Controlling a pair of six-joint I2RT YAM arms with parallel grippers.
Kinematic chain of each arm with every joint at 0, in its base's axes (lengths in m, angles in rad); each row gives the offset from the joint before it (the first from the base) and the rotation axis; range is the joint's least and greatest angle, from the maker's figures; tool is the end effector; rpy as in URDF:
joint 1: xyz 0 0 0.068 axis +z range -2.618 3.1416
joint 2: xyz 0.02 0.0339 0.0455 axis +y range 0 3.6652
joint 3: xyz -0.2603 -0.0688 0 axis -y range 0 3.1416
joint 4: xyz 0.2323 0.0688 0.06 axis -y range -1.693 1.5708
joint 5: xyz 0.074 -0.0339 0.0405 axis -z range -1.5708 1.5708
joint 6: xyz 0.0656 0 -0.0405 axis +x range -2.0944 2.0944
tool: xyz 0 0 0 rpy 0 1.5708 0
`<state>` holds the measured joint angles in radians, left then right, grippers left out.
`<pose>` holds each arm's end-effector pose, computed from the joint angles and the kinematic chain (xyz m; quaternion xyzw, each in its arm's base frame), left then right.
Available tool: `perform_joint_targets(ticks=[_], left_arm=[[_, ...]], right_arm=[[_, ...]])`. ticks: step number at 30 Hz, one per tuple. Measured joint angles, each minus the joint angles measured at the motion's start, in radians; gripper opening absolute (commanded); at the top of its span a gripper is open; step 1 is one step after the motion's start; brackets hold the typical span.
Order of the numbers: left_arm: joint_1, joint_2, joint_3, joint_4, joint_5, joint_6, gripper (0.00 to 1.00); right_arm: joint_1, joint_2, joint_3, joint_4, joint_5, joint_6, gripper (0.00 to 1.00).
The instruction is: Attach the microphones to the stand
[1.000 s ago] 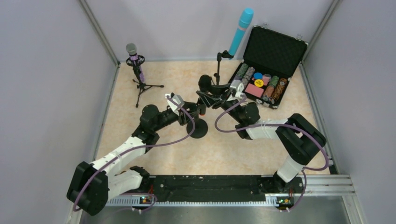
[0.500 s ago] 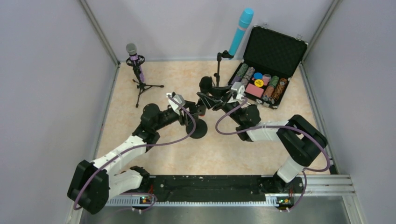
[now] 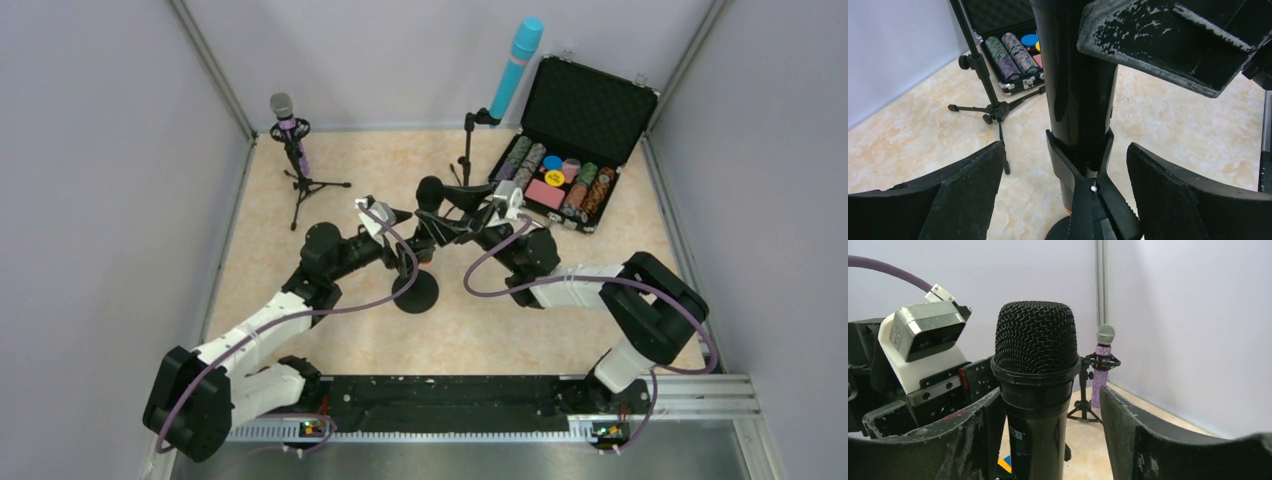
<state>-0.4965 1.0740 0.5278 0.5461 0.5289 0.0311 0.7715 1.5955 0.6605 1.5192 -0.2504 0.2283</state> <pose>0.2095 -0.1512 0.2729 0.3564 0.6108 -0.3372 0.6215 0.2234 0.2399 0.2983 -0.2320 0.4231 0.4708 0.7386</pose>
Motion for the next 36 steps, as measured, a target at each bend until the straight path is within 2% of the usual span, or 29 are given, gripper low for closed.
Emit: perform_joint_targets(ticks=[12, 28, 32, 36], left_arm=[[0.0, -0.117, -0.003, 0.021, -0.001, -0.047, 0.99], [0.0, -0.526, -0.242, -0.079, -0.092, -0.066, 0.99], [0.0, -0.54, -0.323, -0.082, -0.115, -0.086, 0.98], [0.0, -0.483, -0.388, -0.046, -0.137, -0.112, 0.98]], right_arm=[[0.0, -0.102, -0.031, -0.024, 0.019, -0.004, 0.81], [0.0, -0.254, -0.197, -0.124, 0.018, 0.03, 0.85], [0.0, -0.286, -0.225, -0.159, 0.026, 0.038, 0.85], [0.0, -0.299, -0.243, -0.185, 0.033, 0.045, 0.84]])
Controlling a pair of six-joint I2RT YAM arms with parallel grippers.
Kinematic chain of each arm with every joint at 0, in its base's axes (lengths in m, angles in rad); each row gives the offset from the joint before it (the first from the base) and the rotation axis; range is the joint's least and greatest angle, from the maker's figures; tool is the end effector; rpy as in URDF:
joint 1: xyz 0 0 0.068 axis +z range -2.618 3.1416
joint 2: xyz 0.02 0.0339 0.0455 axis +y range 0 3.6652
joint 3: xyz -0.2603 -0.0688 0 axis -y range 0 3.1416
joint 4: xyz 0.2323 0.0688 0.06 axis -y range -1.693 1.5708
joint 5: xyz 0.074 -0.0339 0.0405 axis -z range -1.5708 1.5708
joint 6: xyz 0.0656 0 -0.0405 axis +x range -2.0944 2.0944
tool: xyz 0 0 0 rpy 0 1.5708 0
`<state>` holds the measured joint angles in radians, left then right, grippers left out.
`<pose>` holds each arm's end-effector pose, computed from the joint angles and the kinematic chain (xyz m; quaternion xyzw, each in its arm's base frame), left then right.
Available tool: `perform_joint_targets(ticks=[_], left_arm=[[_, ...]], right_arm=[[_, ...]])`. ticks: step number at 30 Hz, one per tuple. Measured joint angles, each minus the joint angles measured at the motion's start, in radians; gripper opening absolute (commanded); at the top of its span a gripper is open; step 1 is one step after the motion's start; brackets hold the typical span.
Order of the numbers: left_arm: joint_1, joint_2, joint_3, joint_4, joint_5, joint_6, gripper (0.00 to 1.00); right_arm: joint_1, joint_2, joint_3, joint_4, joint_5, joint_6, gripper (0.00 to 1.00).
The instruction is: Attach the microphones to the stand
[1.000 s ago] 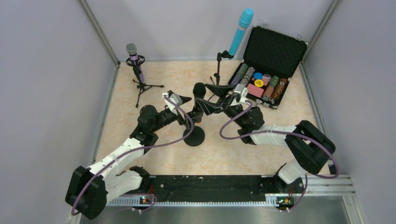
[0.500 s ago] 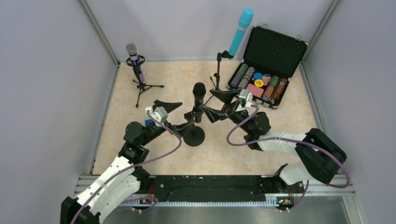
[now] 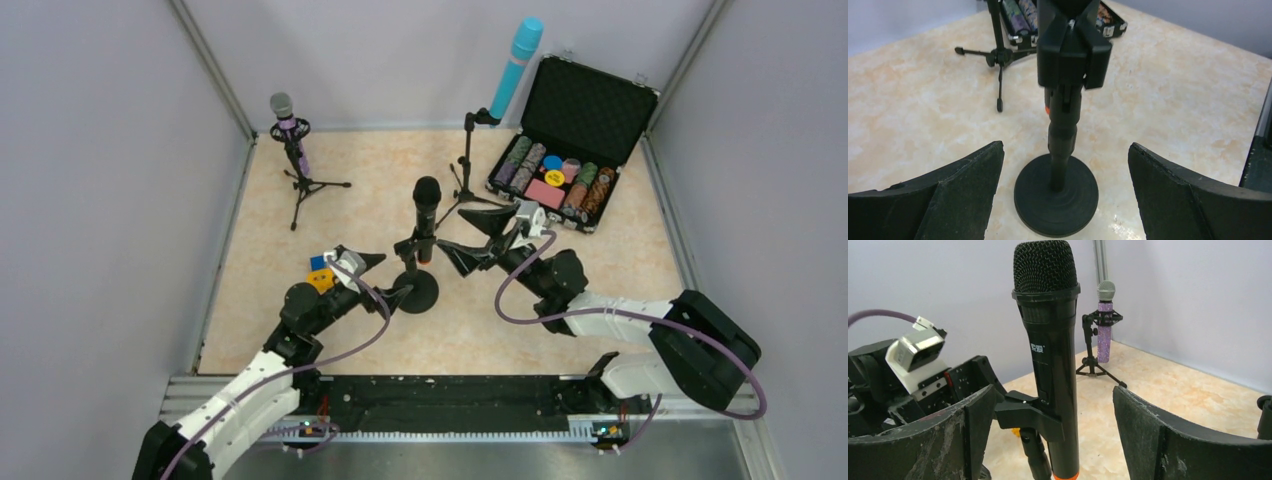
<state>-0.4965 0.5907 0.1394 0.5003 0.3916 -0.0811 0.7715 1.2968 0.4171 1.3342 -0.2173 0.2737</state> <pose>0.1406 -0.1047 0.2177 0.2773 0.6328 -0.3309 0.6428 0.1822 0.1969 0.2839 -0.2188 0.4876 0.4707 0.7020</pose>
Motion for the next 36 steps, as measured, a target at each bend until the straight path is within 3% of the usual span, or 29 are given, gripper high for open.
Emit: perform_joint_targets(ticks=[4, 9, 11, 24, 31, 36], left_arm=[[0.0, 0.096, -0.044, 0.108, -0.016, -0.012, 0.95], [0.0, 0.223, -0.051, 0.272, -0.013, -0.016, 0.81], [0.0, 0.272, -0.049, 0.334, 0.001, -0.012, 0.79], [0.0, 0.413, 0.022, 0.476, 0.084, 0.009, 0.66], [0.0, 0.473, 0.055, 0.496, 0.113, 0.013, 0.44], [0.0, 0.484, 0.064, 0.502, 0.118, 0.008, 0.15]], right_arm=[[0.0, 0.0, -0.001, -0.021, 0.006, 0.002, 0.84], [0.0, 0.0, -0.001, -0.044, 0.007, 0.008, 0.84], [0.0, 0.0, -0.001, -0.055, 0.007, 0.008, 0.83], [-0.002, -0.002, -0.001, -0.11, 0.011, 0.007, 0.83], [-0.002, -0.021, -0.012, -0.13, 0.015, 0.003, 0.83], [-0.002, -0.021, -0.012, -0.134, 0.015, -0.004, 0.83]])
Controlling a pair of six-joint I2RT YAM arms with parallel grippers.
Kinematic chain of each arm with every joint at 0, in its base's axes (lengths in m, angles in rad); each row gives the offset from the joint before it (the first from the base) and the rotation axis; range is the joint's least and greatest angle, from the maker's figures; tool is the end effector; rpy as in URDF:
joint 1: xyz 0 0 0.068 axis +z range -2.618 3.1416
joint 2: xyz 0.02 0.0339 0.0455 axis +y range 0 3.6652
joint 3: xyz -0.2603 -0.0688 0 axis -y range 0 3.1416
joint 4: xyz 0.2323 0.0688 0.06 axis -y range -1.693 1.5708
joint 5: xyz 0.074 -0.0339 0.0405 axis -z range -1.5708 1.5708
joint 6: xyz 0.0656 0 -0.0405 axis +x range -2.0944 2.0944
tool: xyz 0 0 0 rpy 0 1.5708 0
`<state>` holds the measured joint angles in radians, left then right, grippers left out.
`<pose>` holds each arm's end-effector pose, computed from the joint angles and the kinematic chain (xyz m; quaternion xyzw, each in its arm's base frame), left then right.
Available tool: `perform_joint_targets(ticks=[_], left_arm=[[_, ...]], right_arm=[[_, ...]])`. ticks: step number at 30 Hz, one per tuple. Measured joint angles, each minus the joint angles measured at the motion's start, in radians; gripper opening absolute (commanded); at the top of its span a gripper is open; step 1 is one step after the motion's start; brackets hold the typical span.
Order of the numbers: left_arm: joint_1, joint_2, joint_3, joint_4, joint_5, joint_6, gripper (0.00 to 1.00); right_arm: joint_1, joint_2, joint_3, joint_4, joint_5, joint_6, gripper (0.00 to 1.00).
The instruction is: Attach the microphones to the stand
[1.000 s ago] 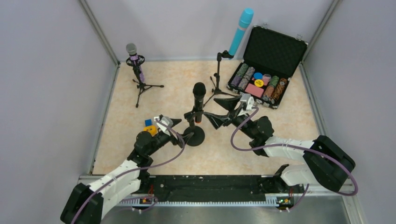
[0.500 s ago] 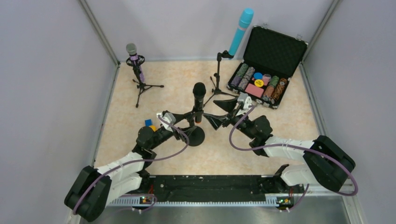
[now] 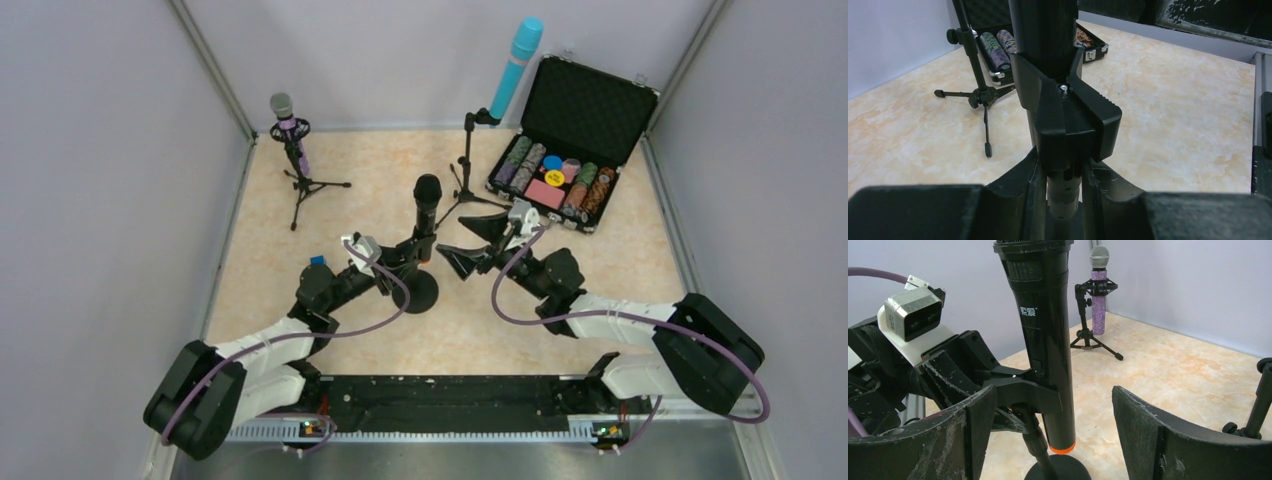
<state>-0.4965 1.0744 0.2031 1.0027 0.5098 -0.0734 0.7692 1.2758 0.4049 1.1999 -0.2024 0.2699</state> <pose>0.1796 -0.1337 0.2205 0.3193 0.5838 -0.3641 0.6516 0.1853 0.1978 0.2682 -0.2226 0.5405 0.4528 0.6732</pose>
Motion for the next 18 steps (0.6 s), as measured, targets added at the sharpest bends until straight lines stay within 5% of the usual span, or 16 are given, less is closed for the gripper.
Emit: perform_joint_targets(ticks=[3, 18], left_arm=[[0.0, -0.002, 0.0, 0.0, 0.001, -0.006, 0.0], [-0.002, -0.028, 0.019, -0.04, 0.033, 0.006, 0.0]], right_arm=[[0.0, 0.0, 0.0, -0.012, 0.0, -0.006, 0.83], [0.0, -0.069, -0.073, -0.132, -0.04, -0.124, 0.82]])
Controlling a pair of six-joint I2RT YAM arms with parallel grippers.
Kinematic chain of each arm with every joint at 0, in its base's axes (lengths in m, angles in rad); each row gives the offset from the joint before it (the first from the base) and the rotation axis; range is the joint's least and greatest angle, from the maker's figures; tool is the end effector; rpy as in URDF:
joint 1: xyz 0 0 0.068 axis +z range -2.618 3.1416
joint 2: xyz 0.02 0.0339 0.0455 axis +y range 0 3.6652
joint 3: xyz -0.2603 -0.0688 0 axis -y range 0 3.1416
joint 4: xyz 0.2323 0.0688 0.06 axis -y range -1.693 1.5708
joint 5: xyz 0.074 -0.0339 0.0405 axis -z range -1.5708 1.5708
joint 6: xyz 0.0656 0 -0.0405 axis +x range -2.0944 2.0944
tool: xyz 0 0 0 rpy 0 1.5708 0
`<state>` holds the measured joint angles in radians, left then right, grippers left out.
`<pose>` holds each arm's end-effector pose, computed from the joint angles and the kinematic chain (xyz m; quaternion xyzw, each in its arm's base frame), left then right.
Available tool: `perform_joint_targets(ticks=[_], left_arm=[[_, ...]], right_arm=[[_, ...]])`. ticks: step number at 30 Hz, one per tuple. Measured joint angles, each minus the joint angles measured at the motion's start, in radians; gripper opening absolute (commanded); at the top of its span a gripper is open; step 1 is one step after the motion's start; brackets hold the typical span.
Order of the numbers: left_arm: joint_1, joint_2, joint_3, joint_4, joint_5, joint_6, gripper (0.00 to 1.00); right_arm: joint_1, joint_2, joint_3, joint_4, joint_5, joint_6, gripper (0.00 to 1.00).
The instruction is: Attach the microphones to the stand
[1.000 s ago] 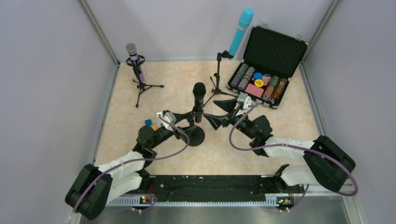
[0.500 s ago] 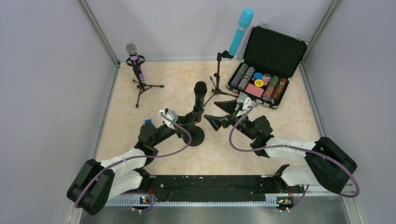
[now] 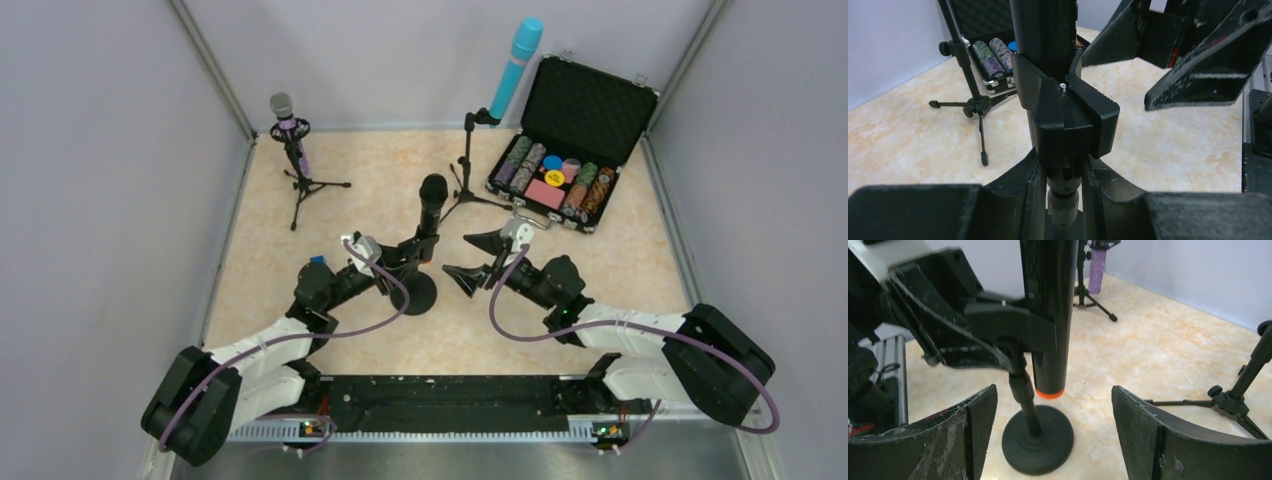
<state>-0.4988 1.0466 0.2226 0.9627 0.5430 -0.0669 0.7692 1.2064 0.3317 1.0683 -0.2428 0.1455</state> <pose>0.1774 -0.1352 0.2271 0.3331 0.5743 -0.3719 0.6488 0.1739 0.1903 0.2434 -0.2825 0.5717 0.4075 0.6537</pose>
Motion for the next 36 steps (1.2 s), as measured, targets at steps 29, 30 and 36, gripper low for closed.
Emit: perform_joint_targets(ticks=[29, 30, 36], left_arm=[[-0.118, -0.034, 0.231, 0.002, 0.093, -0.056, 0.0], [-0.129, -0.029, 0.243, 0.002, 0.093, -0.056, 0.0], [-0.188, 0.004, 0.296, 0.002, 0.085, -0.056, 0.0]], right_arm=[[0.034, 0.127, -0.029, 0.07, -0.073, -0.144, 0.8], [0.035, 0.133, -0.021, 0.072, -0.073, -0.15, 0.8], [0.041, 0.203, -0.002, 0.108, -0.069, -0.174, 0.79]])
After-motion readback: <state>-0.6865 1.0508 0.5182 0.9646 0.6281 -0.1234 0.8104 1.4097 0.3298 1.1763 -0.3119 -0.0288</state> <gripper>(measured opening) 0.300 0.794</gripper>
